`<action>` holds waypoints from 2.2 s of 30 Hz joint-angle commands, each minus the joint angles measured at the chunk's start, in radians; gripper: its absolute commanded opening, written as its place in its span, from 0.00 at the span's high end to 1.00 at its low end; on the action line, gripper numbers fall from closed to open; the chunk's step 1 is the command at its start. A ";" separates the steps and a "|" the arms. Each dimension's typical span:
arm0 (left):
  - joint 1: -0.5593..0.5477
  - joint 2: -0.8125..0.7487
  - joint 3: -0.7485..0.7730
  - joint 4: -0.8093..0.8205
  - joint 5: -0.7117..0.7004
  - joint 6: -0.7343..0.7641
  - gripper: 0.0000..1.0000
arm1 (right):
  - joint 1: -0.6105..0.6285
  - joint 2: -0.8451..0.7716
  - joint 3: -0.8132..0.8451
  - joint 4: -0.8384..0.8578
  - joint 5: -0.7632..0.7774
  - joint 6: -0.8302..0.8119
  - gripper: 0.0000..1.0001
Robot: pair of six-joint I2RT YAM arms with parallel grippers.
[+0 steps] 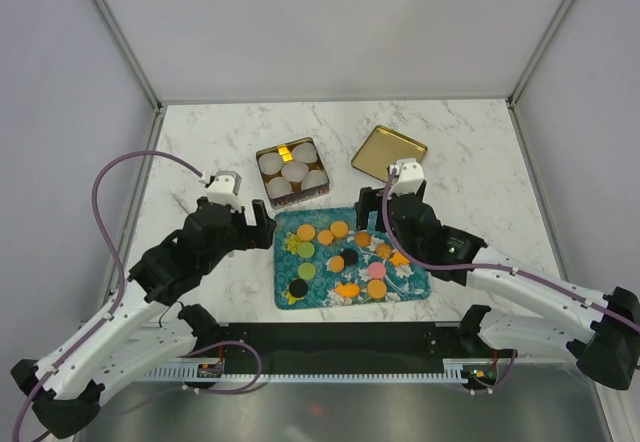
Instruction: Pack the cookies
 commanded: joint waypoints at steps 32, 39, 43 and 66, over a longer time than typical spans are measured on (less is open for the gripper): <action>0.593 0.525 -0.192 0.359 -0.097 -0.237 0.00 | -0.001 0.090 0.084 -0.050 -0.310 -0.076 0.02; 0.670 0.685 -0.088 0.394 -0.025 -0.183 0.00 | -0.001 0.073 0.074 -0.056 -0.324 -0.073 0.02; 0.719 0.746 -0.051 0.386 0.017 -0.174 0.01 | 0.000 0.068 0.071 -0.056 -0.322 -0.073 0.02; 0.720 0.881 0.024 0.282 0.077 -0.172 0.17 | -0.001 0.028 0.045 -0.054 -0.342 -0.077 0.02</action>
